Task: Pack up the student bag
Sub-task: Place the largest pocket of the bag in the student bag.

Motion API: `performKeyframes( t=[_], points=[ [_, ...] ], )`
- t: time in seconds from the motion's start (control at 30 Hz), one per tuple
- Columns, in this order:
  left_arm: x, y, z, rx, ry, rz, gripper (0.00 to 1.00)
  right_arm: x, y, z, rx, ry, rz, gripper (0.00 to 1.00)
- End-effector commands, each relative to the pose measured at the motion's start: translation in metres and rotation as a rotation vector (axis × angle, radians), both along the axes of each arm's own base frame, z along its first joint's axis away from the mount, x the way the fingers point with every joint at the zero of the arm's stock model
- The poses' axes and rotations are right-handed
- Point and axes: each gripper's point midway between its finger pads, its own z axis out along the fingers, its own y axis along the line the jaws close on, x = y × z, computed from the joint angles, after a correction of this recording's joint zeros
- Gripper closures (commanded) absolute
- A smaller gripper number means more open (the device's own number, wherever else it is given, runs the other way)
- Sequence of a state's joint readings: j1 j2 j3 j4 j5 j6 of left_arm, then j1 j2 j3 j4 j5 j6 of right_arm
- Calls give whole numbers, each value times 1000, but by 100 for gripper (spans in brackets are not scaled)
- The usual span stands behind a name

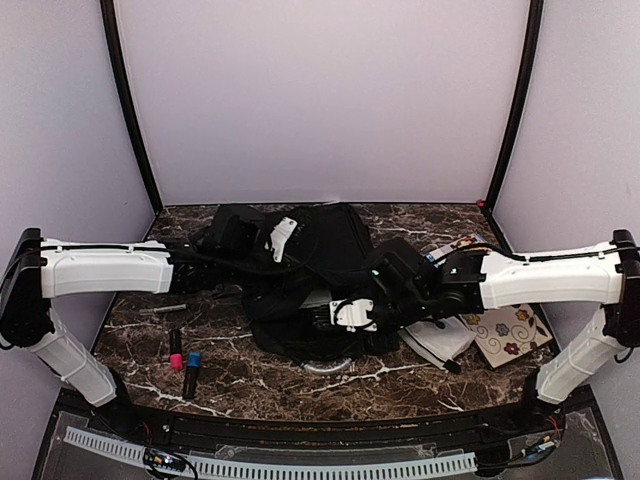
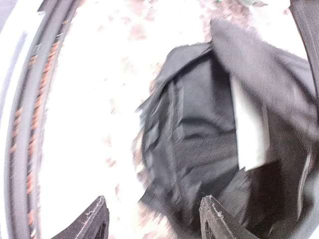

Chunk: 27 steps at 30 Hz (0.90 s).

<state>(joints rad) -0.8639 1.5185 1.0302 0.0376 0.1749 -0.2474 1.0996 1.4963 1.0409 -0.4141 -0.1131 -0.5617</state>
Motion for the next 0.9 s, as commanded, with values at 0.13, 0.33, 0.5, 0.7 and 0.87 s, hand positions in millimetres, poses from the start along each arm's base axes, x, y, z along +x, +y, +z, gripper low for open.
performKeyframes(
  t=[0.13, 0.33, 0.5, 0.7, 0.87],
  points=[
    [0, 3, -26, 0, 59, 9, 100, 59, -96, 23, 52, 217, -290, 37],
    [-12, 7, -59, 45, 137, -13, 99, 156, -189, 36, 169, 270, -662, 36],
    [-35, -4, -59, 27, 198, -117, 70, 231, -276, 38, 219, 279, -943, 33],
    [-52, -35, -17, -64, 158, -265, 49, 288, -363, 12, 256, 376, -1224, 31],
    [-29, -77, 33, -227, 117, -279, 41, 309, -406, -10, 242, 395, -1347, 31]
  ],
)
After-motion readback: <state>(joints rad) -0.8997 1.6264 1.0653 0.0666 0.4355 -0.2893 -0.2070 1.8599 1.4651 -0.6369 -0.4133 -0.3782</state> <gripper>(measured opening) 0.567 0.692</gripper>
